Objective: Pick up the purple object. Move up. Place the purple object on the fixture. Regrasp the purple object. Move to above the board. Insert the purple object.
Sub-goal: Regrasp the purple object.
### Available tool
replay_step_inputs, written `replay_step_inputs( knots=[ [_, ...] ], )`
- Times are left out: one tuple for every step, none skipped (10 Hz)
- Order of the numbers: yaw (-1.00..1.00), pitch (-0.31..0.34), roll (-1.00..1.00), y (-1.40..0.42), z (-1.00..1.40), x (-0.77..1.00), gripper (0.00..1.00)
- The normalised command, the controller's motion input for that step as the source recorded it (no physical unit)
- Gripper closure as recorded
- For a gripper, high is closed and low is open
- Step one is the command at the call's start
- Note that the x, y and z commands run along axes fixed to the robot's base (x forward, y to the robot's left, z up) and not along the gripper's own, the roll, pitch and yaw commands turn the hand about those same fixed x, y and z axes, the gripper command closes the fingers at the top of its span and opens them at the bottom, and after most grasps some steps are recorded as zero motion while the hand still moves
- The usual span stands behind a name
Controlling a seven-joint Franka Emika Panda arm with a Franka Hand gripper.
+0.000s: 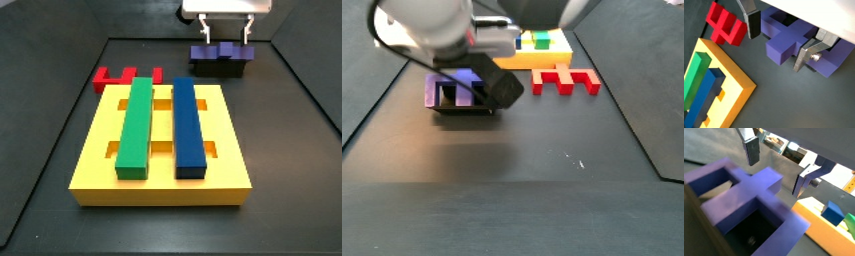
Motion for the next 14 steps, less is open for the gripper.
replay_step_inputs(
  knots=[
    [0.01,-0.026,0.85,-0.12,0.30,0.00,0.00],
    [0.04,-0.037,1.00,-0.08,0.21,0.00,0.00],
    [0.11,0.000,1.00,-0.04,0.15,0.00,0.00],
    [0.13,0.000,1.00,-0.09,0.11,0.06,0.00],
    [0.10,0.000,1.00,-0.09,0.08,0.12,0.00],
    [0.07,0.000,1.00,-0.08,0.07,0.13,0.00],
    [0.03,0.000,1.00,-0.04,0.02,0.08,0.00],
    [0.00,0.000,1.00,-0.02,0.01,0.00,0.00],
    [0.00,0.034,1.00,0.00,0.00,-0.01,0.00],
    [0.00,0.063,1.00,0.00,0.01,-0.07,0.00],
    [0.00,0.069,1.00,0.00,0.01,-0.09,0.00],
    [0.00,0.069,1.00,0.00,0.00,-0.08,0.00],
    [0.00,0.086,1.00,0.00,0.06,-0.05,0.00],
    [0.03,0.071,1.00,-0.08,0.07,-0.11,0.00]
  ],
)
